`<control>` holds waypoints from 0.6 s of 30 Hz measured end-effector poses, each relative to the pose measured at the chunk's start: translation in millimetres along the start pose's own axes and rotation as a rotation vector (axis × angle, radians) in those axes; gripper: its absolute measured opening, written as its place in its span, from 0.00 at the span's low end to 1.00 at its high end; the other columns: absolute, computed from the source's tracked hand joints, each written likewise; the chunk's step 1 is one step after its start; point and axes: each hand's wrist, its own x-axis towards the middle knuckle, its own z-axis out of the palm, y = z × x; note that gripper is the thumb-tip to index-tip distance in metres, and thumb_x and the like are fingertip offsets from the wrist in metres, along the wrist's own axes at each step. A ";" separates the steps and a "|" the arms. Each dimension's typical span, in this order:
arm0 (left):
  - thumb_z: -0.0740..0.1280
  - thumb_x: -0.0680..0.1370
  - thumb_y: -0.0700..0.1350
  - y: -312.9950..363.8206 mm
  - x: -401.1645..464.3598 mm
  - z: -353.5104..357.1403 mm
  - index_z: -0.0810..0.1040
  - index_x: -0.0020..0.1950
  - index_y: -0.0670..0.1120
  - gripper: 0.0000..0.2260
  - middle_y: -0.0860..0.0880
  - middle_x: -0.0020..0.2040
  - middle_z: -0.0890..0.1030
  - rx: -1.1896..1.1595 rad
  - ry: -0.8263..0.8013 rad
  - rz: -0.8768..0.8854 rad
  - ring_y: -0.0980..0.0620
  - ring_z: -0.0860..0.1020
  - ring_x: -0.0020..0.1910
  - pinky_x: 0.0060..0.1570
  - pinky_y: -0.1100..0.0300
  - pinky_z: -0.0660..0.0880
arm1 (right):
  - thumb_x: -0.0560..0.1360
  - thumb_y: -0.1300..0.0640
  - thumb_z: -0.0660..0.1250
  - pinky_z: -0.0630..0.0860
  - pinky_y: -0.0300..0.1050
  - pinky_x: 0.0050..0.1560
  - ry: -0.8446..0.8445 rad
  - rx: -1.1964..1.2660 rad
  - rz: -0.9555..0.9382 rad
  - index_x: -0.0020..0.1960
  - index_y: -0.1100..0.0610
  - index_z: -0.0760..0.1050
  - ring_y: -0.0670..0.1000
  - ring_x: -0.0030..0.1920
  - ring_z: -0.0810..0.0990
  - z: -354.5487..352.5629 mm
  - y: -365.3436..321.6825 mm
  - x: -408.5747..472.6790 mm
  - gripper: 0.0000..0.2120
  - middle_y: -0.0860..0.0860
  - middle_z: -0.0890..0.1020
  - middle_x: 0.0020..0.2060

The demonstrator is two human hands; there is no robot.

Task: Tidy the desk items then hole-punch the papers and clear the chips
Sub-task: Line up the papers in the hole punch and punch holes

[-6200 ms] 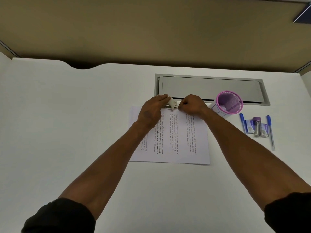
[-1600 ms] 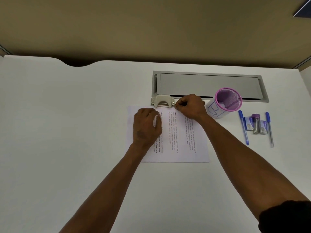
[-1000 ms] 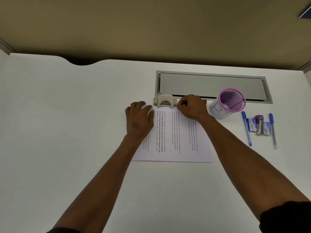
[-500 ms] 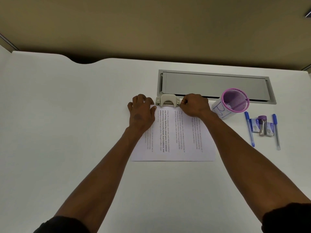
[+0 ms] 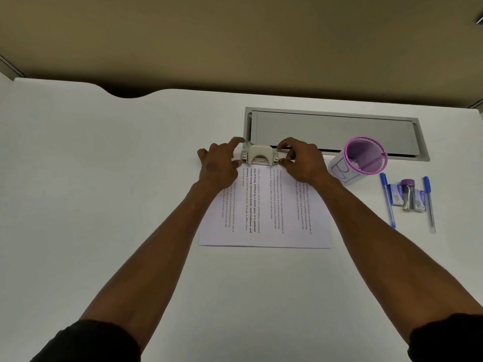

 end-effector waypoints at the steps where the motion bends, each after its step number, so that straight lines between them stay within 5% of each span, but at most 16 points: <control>1: 0.67 0.78 0.43 -1.5 0.4 0.0 0.72 0.67 0.57 0.19 0.50 0.52 0.81 0.002 0.009 0.026 0.47 0.73 0.57 0.56 0.52 0.58 | 0.73 0.56 0.73 0.78 0.50 0.53 0.012 0.012 -0.007 0.59 0.49 0.79 0.52 0.47 0.81 0.9 0.8 -0.7 0.14 0.50 0.83 0.47; 18: 0.66 0.79 0.46 -18.2 6.1 8.7 0.79 0.64 0.55 0.14 0.48 0.53 0.80 -0.021 0.107 0.085 0.47 0.73 0.58 0.58 0.51 0.59 | 0.74 0.49 0.72 0.78 0.58 0.55 0.023 0.067 0.006 0.57 0.47 0.83 0.51 0.50 0.82 -0.6 7.5 6.9 0.12 0.50 0.86 0.49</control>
